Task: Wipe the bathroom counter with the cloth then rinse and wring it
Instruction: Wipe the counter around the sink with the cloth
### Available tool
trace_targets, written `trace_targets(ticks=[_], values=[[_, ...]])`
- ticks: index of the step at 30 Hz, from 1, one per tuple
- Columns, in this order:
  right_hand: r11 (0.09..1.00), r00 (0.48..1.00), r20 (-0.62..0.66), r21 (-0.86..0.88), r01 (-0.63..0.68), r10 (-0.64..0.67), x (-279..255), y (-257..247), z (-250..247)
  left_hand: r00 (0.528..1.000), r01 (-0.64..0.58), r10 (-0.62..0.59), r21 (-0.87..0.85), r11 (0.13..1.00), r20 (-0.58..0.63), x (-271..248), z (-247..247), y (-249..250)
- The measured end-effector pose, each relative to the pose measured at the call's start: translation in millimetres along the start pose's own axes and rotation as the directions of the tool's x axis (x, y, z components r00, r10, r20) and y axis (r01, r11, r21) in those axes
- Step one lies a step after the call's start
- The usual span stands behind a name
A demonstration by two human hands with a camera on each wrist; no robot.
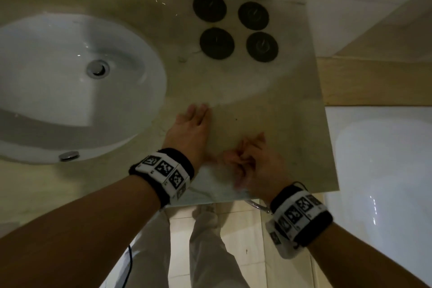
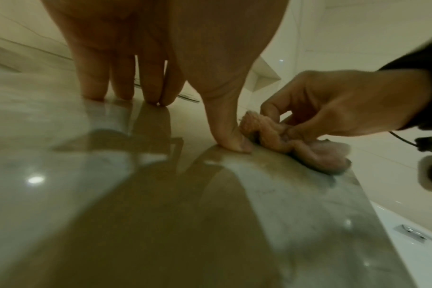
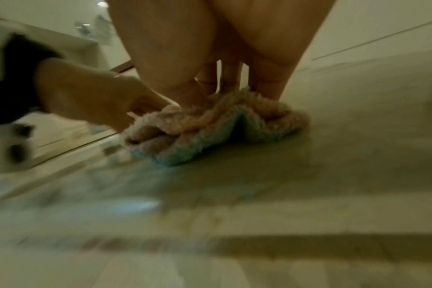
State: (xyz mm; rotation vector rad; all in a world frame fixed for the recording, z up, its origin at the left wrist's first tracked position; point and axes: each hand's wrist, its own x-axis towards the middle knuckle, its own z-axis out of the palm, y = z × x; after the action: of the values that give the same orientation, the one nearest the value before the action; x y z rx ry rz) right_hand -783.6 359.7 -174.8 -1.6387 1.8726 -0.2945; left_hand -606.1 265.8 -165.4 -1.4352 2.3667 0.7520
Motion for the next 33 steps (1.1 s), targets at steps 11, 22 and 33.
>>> trace_targets(ticks=[11, 22, 33], values=[[0.982, 0.982, -0.108, -0.093, -0.164, 0.154, 80.2, -21.7, -33.8, 0.999, -0.054, 0.052, -0.131, 0.99, -0.016, 6.2, 7.6, -12.1], [0.987, 1.0, 0.001, -0.157, 0.025, -0.025, 123.3, -153.5, 60.1, 0.971, -0.049, -0.079, -0.513, 0.857, -0.225, -29.9, -20.7, -110.3], [0.95, 0.981, 0.131, 0.297, 0.097, -0.141, 162.0, -297.3, 119.2, 0.866, 0.006, -0.452, -0.897, 0.442, -0.216, -93.9, -56.8, -254.2]])
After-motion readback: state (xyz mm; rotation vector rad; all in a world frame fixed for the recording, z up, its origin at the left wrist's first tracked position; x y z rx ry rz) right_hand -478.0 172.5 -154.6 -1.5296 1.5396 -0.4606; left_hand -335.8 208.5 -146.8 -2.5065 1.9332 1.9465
